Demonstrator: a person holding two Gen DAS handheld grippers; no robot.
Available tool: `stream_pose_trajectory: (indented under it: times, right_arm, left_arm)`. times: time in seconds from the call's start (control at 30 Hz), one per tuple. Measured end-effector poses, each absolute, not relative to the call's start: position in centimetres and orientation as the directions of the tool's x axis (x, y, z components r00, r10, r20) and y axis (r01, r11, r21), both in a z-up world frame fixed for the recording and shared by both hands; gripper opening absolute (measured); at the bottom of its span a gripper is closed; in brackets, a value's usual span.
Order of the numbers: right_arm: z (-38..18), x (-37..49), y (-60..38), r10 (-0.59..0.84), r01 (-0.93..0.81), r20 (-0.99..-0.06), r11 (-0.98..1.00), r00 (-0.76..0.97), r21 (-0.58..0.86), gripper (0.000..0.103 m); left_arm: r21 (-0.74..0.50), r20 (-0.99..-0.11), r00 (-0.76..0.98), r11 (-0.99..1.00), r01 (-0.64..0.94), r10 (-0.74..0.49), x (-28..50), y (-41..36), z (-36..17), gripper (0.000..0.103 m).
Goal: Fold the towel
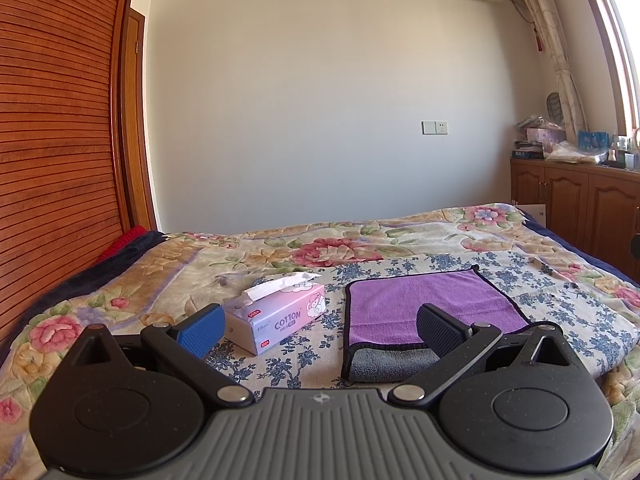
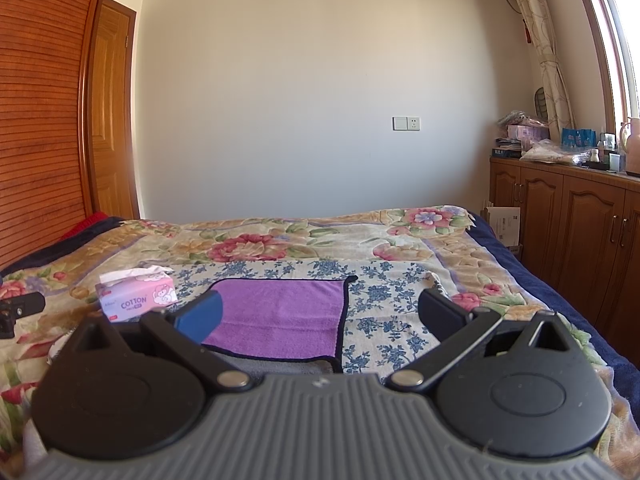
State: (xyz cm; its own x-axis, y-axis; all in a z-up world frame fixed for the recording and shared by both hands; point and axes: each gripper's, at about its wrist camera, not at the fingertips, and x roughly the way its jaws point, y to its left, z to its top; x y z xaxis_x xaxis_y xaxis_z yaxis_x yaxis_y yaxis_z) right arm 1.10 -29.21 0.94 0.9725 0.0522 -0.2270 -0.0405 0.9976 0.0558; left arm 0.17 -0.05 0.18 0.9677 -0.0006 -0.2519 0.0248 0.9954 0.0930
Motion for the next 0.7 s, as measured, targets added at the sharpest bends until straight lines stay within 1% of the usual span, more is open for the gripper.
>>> stream_pose_trajectory:
  times: [0.5, 0.7]
  right_arm:
    - [0.91, 1.13, -29.18, 0.052, -0.041, -0.229, 0.998, 0.972, 0.055, 0.103]
    - [0.81, 1.34, -29.43, 0.052, -0.037, -0.246, 0.997, 0.968, 0.064, 0.103]
  left_arm:
    - [0.094, -0.253, 0.968, 0.995, 0.025, 0.000, 0.17, -0.11, 0.19, 0.103]
    - [0.108, -0.266, 0.964, 0.994, 0.032, -0.002, 0.25, -0.54, -0.24, 0.103]
